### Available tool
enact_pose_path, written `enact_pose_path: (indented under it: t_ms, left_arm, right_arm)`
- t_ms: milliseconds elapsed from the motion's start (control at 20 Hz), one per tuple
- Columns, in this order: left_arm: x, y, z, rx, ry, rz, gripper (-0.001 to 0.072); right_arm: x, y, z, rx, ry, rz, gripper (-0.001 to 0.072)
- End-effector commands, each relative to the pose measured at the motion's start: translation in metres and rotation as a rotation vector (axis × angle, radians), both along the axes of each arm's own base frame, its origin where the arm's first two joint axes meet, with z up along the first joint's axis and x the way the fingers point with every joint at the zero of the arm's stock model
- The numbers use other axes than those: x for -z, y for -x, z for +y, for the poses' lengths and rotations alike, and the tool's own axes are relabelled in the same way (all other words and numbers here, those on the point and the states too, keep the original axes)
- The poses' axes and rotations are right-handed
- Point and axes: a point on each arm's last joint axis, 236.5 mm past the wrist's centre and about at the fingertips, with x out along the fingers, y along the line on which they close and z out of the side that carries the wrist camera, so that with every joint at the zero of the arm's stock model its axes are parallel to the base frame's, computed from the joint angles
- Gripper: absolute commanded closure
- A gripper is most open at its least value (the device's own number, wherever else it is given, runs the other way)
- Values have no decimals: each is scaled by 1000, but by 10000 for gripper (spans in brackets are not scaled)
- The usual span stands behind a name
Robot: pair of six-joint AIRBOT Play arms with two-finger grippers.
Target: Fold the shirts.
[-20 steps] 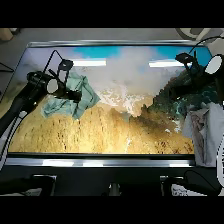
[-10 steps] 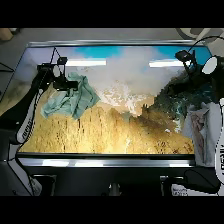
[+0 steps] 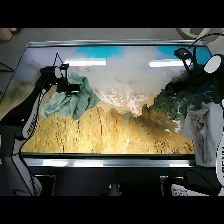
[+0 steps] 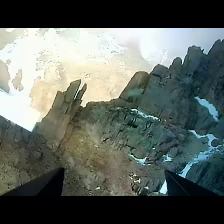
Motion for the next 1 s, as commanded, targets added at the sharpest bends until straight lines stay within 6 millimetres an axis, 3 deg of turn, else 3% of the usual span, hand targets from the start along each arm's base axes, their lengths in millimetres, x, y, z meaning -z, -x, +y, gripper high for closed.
enact_pose_path:
  t_ms: [0, 100, 150, 250, 350, 450, 550, 600, 700, 850, 950]
  left_arm:
    - [-85, -9, -13, 109, 10, -171, 680]
    - [-193, -8, -33, 184, 22, -413, 680]
    - [-254, 4, -45, 200, 45, -548, 680]
    - [-360, 51, -69, 246, 100, -763, 679]
    - [-431, 111, -91, 283, 184, -891, 679]
    - [-468, 165, -114, 334, 275, -948, 679]
    - [-476, 203, -138, 399, 342, -947, 679]
    - [-470, 215, -152, 428, 367, -925, 679]
    - [-439, 227, -182, 488, 385, -839, 680]
    - [-346, 224, -210, 554, 271, -660, 679]
    - [-264, 221, -214, 564, 189, -492, 679]
  right_arm:
    - [-45, -3, -3, -43, 44, -135, 40]
    - [-102, -5, -7, -28, 71, -297, 40]
    - [-135, -1, -7, -22, 79, -386, 40]
    - [-199, 22, -7, -13, 100, -537, 40]
    - [-247, 58, -5, 12, 91, -650, 41]
    - [-268, 100, -1, 20, 80, -672, 40]
    - [-271, 136, 2, 8, 85, -645, 40]
    - [-268, 149, 3, 2, 88, -623, 40]
    - [-254, 169, 5, -12, 91, -543, 40]
    - [-220, 177, 6, -33, 88, -375, 40]
    - [-187, 168, 5, -37, 78, -242, 43]
